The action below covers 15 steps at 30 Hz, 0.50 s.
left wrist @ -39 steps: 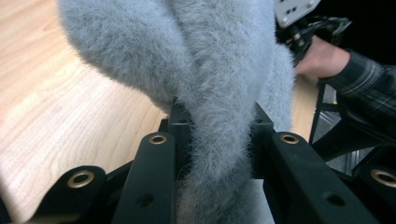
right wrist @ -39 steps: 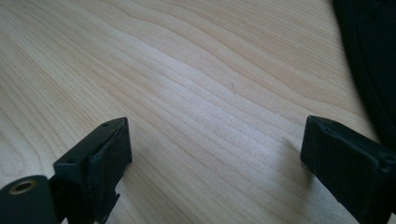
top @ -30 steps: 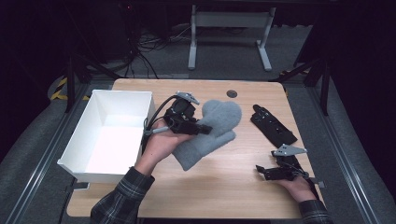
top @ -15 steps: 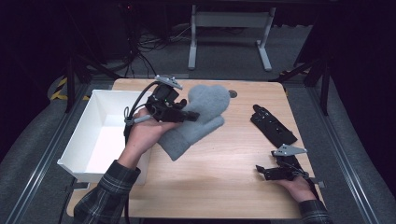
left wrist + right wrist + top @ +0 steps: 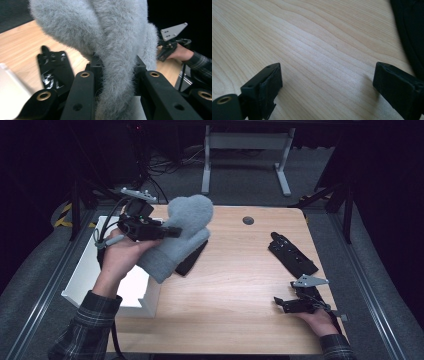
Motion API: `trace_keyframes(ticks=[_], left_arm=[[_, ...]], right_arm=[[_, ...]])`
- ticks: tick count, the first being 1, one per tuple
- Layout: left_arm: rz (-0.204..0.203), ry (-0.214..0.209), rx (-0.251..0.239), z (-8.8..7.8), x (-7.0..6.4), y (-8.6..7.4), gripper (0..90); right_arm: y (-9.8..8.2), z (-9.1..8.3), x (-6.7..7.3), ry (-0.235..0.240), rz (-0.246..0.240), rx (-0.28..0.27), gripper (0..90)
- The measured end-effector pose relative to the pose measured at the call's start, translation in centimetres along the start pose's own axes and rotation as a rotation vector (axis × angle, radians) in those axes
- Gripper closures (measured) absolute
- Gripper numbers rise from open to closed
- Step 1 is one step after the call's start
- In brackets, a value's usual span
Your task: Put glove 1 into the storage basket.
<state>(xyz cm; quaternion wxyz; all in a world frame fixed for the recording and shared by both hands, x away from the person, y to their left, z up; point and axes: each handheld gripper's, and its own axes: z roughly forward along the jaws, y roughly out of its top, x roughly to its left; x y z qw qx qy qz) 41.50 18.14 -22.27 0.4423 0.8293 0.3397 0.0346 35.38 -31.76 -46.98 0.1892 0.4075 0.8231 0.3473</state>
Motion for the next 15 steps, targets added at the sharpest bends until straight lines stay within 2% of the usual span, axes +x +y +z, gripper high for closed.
trace_keyframes(ticks=[5,15], left_arm=[[-0.038,0.043,-0.015,-2.0,1.4,-0.9,72.6],[-0.099,0.114,-0.031,-4.7,3.6,-3.0,72.7]], right_arm=[[0.0,0.0,0.0,0.000,0.000,0.000,9.0],[0.0,0.0,0.0,0.000,0.001,0.000,9.0]])
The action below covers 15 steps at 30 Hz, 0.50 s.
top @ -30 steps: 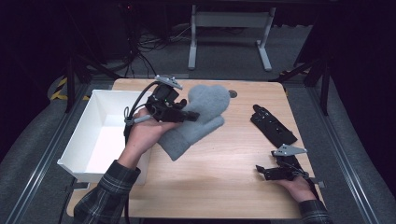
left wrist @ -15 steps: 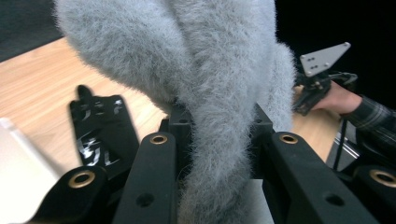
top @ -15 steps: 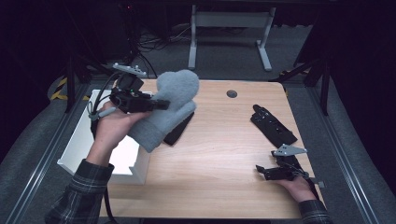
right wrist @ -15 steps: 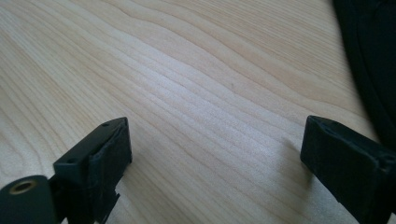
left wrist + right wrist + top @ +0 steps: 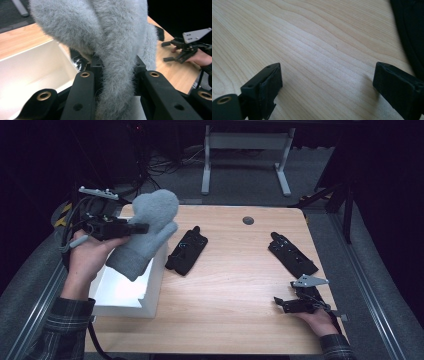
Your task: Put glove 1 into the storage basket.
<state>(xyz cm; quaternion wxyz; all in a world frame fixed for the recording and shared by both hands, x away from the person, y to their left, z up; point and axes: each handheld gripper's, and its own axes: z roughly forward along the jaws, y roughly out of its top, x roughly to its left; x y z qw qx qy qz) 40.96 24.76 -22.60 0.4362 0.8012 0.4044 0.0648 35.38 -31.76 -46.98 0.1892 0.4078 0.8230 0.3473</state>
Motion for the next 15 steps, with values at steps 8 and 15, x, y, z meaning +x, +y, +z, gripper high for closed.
trace_keyframes(ticks=[8,15], left_arm=[[-0.079,0.054,0.007,-0.5,2.7,-2.5,72.8],[-0.153,0.089,0.029,0.3,4.8,-4.8,72.9]], right_arm=[[0.0,0.0,0.0,-0.002,0.002,0.000,9.0],[0.0,0.0,0.0,-0.001,0.001,0.000,9.0]])
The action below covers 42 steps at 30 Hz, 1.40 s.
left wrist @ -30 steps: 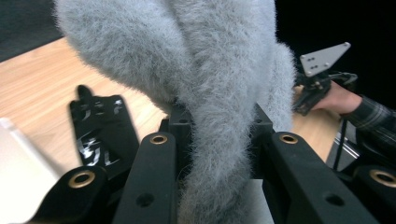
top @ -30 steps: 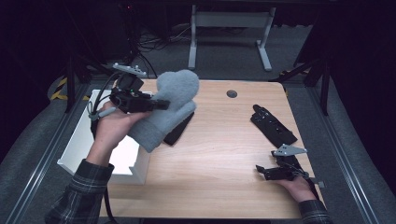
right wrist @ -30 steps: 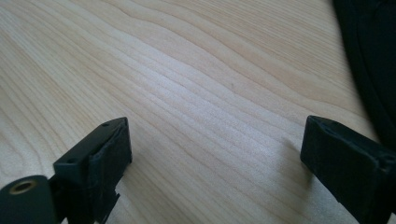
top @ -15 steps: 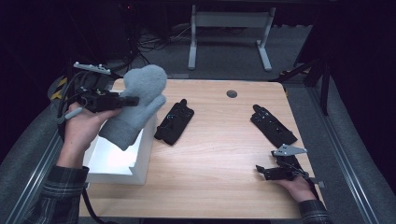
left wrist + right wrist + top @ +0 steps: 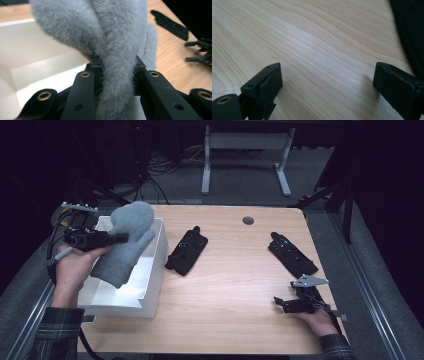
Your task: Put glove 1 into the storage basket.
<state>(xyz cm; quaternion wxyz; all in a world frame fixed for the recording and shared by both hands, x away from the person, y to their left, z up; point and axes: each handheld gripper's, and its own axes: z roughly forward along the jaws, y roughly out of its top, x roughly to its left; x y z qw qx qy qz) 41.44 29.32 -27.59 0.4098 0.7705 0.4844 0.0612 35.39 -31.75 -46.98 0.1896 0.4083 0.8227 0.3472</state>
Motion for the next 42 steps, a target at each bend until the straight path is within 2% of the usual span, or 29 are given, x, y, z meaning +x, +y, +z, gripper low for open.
trace_keyframes(ticks=[4,5,6,8,12,18,23,25,26,27,29,31,32,34,36,38,42], left_arm=[[-0.040,0.008,0.034,1.7,1.1,-1.2,72.9],[-0.040,0.008,0.034,1.7,1.1,-1.2,72.9],[-0.055,0.010,0.052,2.6,1.7,-1.9,72.9],[-0.071,0.015,0.062,3.3,2.1,-2.4,72.9],[-0.089,0.026,0.083,4.3,2.8,-3.1,72.9],[-0.122,0.030,0.155,7.6,4.4,-4.9,72.8],[-0.150,0.015,0.183,9.3,5.5,-5.4,72.4],[-0.156,0.016,0.212,10.3,6.3,-5.6,71.7],[-0.156,0.016,0.212,10.3,6.3,-5.6,71.2],[-0.159,0.021,0.218,10.6,6.5,-5.7,71.2],[-0.167,0.051,0.257,11.6,7.3,-6.1,69.4],[-0.167,0.056,0.259,11.7,7.6,-6.2,67.8],[-0.185,0.054,0.258,11.8,8.1,-6.5,67.8],[-0.189,0.088,0.286,12.0,8.5,-6.7,60.2],[-0.198,0.104,0.287,12.1,8.7,-6.8,51.6],[-0.192,0.133,0.268,11.9,8.5,-6.8,42.7],[-0.163,0.141,0.213,10.8,7.5,-6.3,33.9]], right_arm=[[0.0,0.0,0.0,-0.002,0.002,0.000,9.0],[0.0,0.0,0.0,-0.002,0.002,0.000,9.0],[0.0,0.0,0.0,-0.001,0.002,-0.001,9.0],[0.0,0.0,0.0,-0.001,0.002,-0.001,9.0],[0.0,0.0,0.0,-0.002,0.003,-0.001,9.0],[0.0,0.0,0.0,-0.002,0.002,0.000,9.0],[0.0,0.0,0.0,-0.001,0.001,0.000,9.0],[0.0,0.0,0.0,-0.001,0.001,0.000,9.0],[0.0,0.0,0.0,-0.001,0.001,0.000,9.0],[0.0,0.0,0.0,-0.001,0.001,0.000,9.0],[0.0,0.0,0.0,-0.002,0.002,-0.001,9.0],[0.0,0.0,0.0,-0.002,0.002,-0.001,9.0],[0.0,0.0,0.0,-0.002,0.002,0.000,9.0],[0.0,0.0,0.0,-0.001,0.002,0.000,9.0],[0.0,0.0,0.0,-0.002,0.002,-0.001,9.0],[0.0,0.0,0.0,-0.001,0.001,0.000,9.0],[0.0,0.0,0.0,-0.002,0.002,0.000,9.0]])
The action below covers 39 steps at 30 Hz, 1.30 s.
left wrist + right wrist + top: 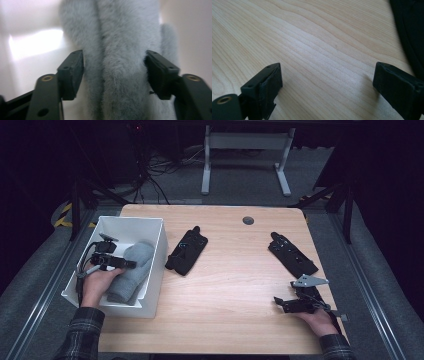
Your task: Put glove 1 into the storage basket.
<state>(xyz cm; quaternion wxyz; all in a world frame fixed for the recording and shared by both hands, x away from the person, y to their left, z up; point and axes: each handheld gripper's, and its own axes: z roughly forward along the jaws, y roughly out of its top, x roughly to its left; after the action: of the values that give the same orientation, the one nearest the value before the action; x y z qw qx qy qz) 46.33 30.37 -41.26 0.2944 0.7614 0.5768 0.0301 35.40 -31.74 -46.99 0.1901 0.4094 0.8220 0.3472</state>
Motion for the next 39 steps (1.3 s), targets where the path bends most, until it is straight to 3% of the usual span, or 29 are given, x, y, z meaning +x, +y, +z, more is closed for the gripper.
trace_keyframes(ticks=[5,7,10,17,22,32,39], left_arm=[[0.062,-0.002,-0.066,-2.3,-1.2,0.7,31.5],[0.105,-0.017,-0.099,-3.1,-1.8,0.9,29.7],[0.138,-0.034,-0.132,-4.2,-2.9,1.3,27.1],[0.214,-0.068,-0.166,-5.9,-6.1,2.4,17.8],[0.259,-0.098,-0.173,-6.3,-8.7,2.9,15.5],[0.390,-0.140,-0.187,-6.5,-14.3,3.6,4.6],[0.459,-0.181,-0.166,-5.2,-17.8,3.3,1.5]], right_arm=[[0.0,0.0,0.0,0.000,0.000,0.000,9.0],[0.0,0.0,0.0,0.000,0.000,0.000,9.0],[0.0,0.0,0.0,0.000,0.000,0.000,9.0],[0.0,0.0,0.0,0.000,0.000,0.000,9.0],[0.0,0.0,0.0,0.000,0.001,0.000,9.0],[0.0,0.0,0.0,0.001,0.000,0.000,9.0],[0.0,0.0,0.0,0.000,0.000,0.000,9.0]])
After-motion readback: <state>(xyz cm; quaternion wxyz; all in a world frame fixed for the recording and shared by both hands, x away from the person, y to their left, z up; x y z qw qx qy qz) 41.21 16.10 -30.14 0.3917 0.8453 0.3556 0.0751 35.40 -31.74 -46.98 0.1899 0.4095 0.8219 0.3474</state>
